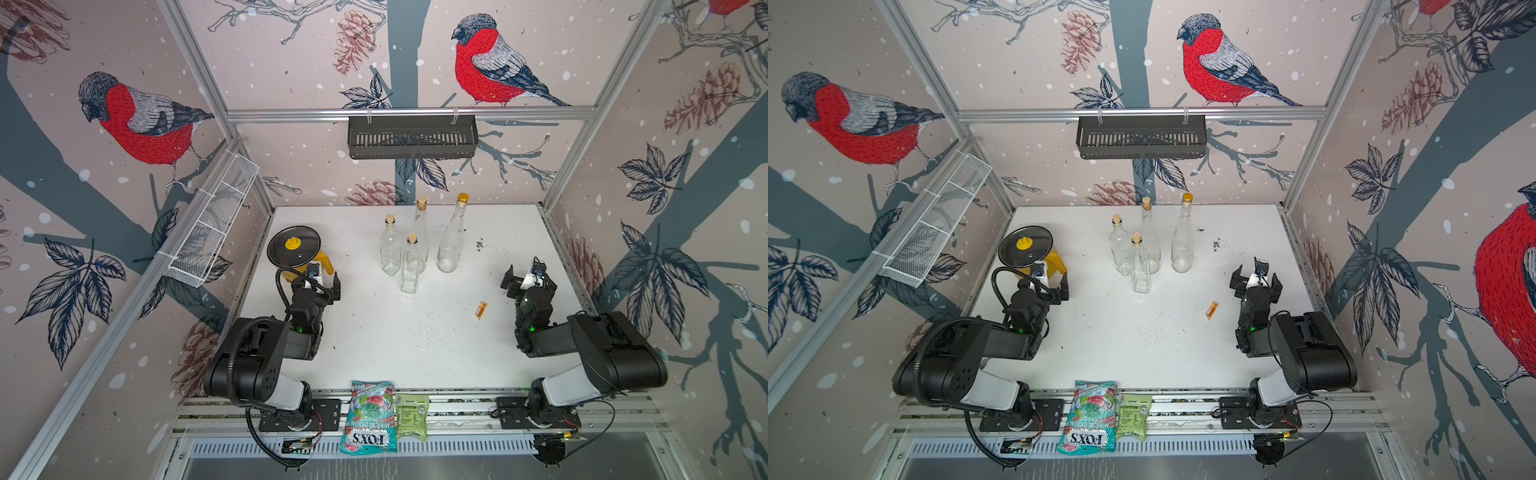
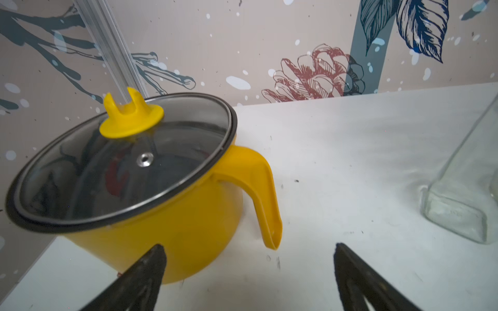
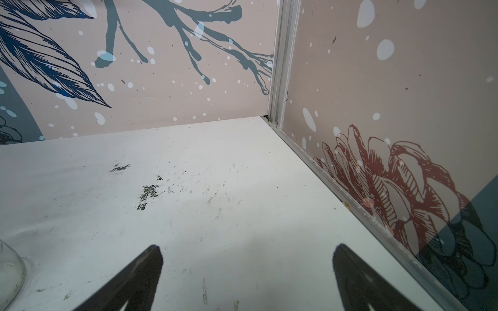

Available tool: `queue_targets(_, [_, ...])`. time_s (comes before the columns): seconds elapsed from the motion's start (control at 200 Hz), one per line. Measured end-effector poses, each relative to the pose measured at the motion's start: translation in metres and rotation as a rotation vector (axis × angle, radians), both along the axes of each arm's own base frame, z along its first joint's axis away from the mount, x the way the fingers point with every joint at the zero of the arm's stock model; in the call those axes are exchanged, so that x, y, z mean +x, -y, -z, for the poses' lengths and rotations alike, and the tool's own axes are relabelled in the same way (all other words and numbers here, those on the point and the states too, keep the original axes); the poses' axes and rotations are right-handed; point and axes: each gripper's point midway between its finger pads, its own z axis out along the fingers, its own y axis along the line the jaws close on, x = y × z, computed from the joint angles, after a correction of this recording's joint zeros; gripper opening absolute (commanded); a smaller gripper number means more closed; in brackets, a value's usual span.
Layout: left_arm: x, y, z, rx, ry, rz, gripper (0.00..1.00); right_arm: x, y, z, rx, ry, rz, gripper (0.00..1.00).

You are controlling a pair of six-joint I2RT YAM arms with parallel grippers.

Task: Remove the label from the bottle
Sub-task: Reset both arms

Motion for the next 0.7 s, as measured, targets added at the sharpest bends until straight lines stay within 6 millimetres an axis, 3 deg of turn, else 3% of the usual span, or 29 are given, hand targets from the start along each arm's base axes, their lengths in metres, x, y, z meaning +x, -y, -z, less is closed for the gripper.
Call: queue_targets(0.695, [0.0056,-0.007,-0.0009,-0.009,-0.007,-0.036,0.98,0.0062,0.0037,-0.0001,0.023,-0.006,-0.009,1.0])
